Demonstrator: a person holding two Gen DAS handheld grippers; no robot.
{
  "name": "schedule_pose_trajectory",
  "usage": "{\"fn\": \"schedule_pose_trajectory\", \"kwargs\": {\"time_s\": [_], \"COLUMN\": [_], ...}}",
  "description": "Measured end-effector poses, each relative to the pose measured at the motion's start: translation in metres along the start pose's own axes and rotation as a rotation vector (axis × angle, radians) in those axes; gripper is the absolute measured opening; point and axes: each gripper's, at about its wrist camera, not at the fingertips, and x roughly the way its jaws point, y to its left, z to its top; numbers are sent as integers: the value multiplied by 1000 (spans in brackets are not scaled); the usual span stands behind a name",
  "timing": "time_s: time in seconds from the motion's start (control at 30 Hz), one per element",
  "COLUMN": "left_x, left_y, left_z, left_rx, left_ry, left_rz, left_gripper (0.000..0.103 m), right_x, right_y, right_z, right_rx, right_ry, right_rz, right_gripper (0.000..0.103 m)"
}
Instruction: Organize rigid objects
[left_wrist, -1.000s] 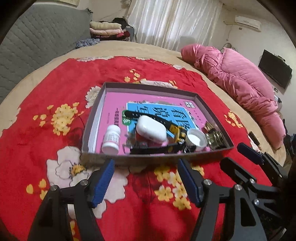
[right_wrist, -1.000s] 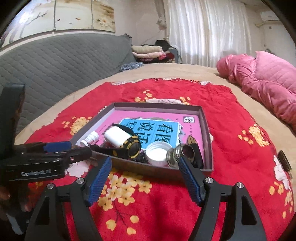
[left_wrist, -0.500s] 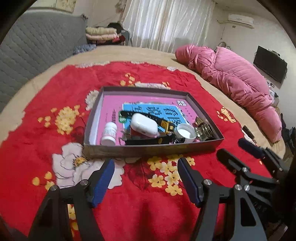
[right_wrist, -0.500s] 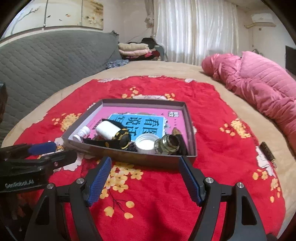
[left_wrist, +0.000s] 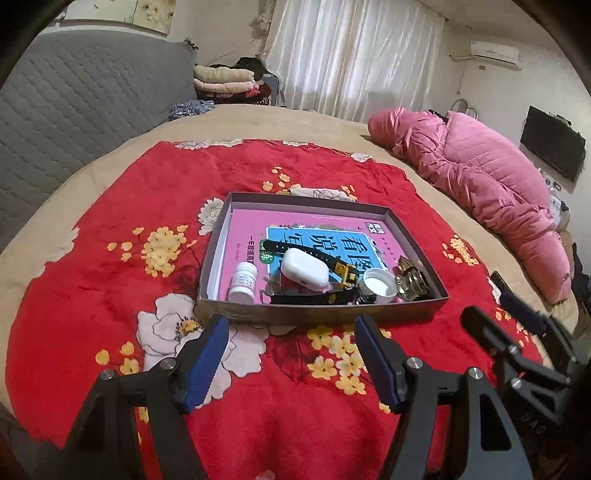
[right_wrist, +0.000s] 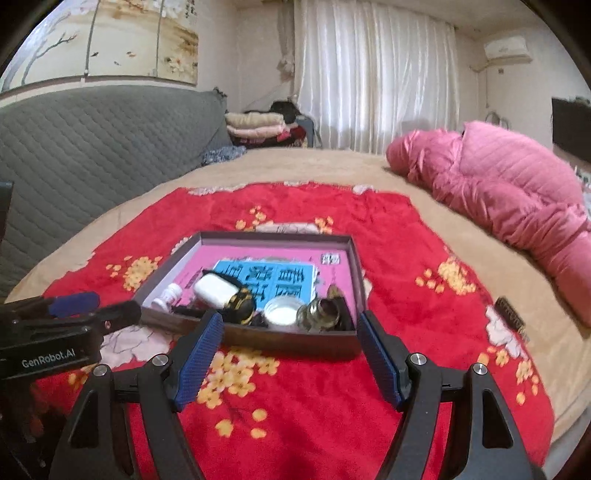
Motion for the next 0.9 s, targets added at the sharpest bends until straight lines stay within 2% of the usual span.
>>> {"fn": "schedule_pose_trajectory", "kwargs": {"time_s": [0.17,0.5,0.9], "left_x": [-3,12,36], "left_y": [-6,-19,-1], "left_z": [-8,-25,-32], "left_rx": [13,82,32], "left_ry": [21,47,87], "left_rz": [-10,11,38], "left_gripper": [70,70,70], "right_x": [4,20,43], "right_y": [0,4,7], "right_z": [-11,-31,-43], "right_rx": [7,-38,-63], "right_ry": [68,91,147], "right_rz": [-34,-15,-7], "right_gripper": [76,76,76]}}
